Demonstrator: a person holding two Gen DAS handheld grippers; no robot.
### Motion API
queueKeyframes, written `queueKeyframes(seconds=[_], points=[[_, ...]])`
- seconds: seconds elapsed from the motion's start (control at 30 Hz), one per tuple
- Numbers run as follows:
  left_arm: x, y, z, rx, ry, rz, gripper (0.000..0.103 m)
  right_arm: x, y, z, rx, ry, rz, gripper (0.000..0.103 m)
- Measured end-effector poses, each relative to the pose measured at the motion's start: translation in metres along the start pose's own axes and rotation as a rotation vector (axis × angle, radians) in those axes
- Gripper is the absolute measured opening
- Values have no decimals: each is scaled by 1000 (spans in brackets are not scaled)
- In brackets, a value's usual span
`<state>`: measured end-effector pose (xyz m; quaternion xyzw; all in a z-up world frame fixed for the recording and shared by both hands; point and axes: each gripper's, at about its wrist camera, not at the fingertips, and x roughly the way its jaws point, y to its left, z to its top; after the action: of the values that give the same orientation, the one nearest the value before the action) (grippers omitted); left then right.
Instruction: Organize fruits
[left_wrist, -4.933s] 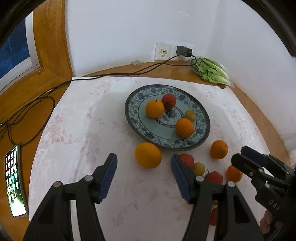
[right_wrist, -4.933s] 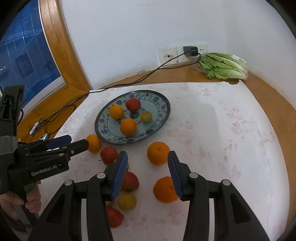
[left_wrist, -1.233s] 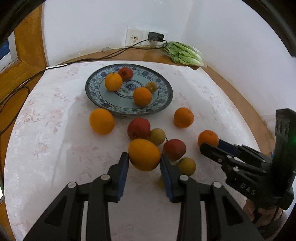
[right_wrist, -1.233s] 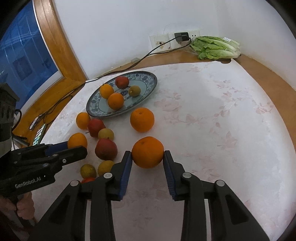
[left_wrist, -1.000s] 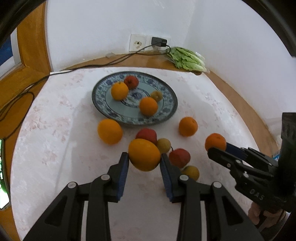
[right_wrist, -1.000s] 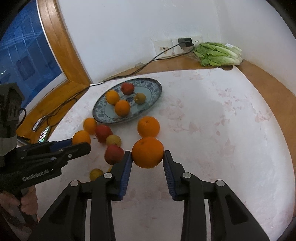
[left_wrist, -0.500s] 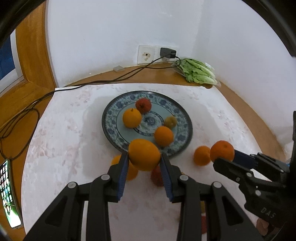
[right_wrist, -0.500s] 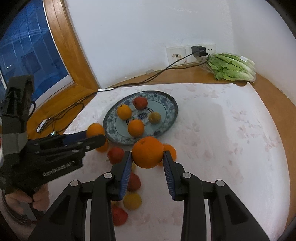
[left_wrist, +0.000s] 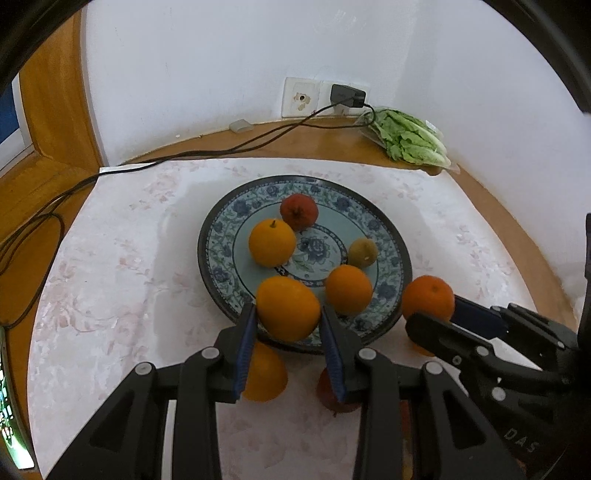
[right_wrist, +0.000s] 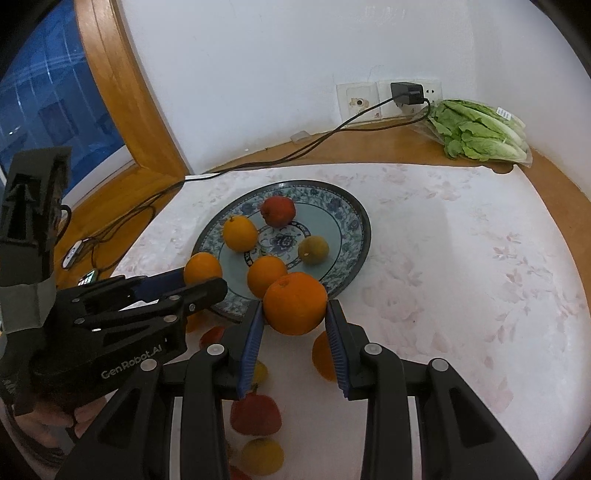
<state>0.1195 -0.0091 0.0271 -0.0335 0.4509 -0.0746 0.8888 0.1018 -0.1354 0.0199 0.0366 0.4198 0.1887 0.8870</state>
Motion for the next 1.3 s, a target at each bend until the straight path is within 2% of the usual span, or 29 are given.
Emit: queueKeyframes(seconds=[0.4, 0.53, 0.63, 0.73, 1.3], points=[[0, 0, 1, 9, -12, 5, 37, 7, 1, 0, -11, 2, -18, 36], [-5, 0, 2, 6, -20, 7, 48, 4, 1, 0, -9, -5, -13, 39], [-9, 2, 2, 2, -23, 8, 52, -1, 0, 1, -2, -25, -18, 45], [-14, 4, 0, -4, -25, 9, 55, -7, -3, 0, 3, -38, -18, 46], [-34, 13, -17, -46, -17, -4, 60, -26, -26, -17, 54, -47, -30, 46]])
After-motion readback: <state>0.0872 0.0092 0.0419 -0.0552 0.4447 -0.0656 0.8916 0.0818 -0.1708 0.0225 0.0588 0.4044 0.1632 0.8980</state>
